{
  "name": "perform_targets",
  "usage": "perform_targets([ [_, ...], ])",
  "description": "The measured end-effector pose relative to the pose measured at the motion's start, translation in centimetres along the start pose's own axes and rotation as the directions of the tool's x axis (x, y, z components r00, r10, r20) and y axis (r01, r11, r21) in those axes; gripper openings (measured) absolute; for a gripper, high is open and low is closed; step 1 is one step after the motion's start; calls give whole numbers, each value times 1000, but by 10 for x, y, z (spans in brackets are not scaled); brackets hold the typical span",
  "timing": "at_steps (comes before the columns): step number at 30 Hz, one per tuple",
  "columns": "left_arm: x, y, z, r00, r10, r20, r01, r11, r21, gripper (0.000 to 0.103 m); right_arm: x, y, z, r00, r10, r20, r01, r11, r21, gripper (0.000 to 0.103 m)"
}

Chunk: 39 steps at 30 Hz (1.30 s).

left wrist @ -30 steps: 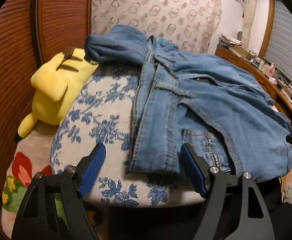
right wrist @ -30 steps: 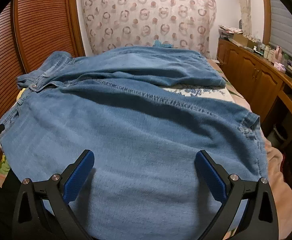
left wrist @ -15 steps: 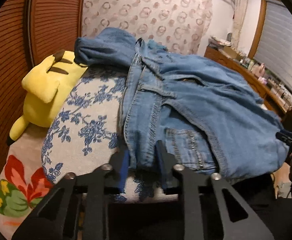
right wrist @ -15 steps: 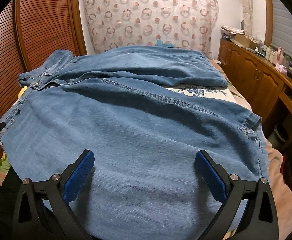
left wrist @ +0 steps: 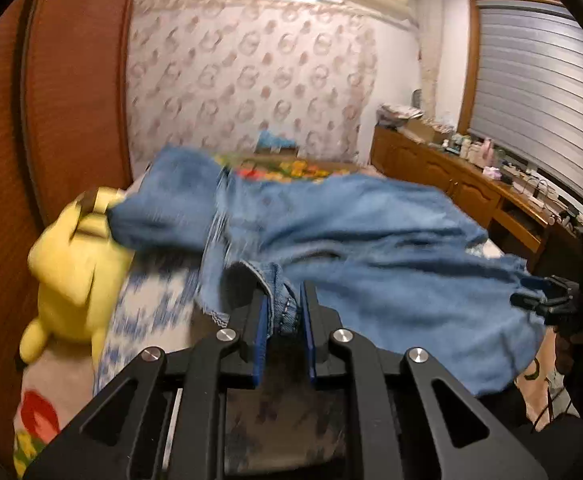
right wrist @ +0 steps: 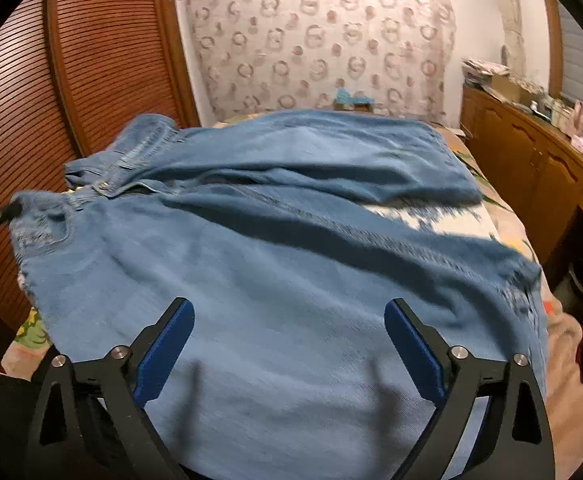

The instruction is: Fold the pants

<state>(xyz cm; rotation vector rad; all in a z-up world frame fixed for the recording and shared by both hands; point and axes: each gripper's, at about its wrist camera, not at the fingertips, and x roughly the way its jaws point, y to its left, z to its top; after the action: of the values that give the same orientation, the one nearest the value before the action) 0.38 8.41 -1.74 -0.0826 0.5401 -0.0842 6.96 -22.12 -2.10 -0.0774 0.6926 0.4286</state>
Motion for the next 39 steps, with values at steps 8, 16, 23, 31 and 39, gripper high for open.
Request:
perform_targets([
  [8,31,-24,56,998,-27,59,23,997,70,16,-12,11,11,995,87,39,-85,995,-43,79],
  [16,64,-43,85,998,-37,57,31,994,102,16,-20,16,10,981,183,59,-177,980,-93,69],
  [23,84,-46,102,998,-32,60,28,996,80,16,-15,6,3,971,239,28,-234,965,-114,66],
  [31,82,-34,112,996,-27,85,25,999,33,16,-2,-31,-22,981,192,-32,-195,976,-93,65],
  [39,79,-20,117,995,-15,100,15,1000,-3,16,-8,-67,-54,985,152,-80,-157,986,-62,61],
])
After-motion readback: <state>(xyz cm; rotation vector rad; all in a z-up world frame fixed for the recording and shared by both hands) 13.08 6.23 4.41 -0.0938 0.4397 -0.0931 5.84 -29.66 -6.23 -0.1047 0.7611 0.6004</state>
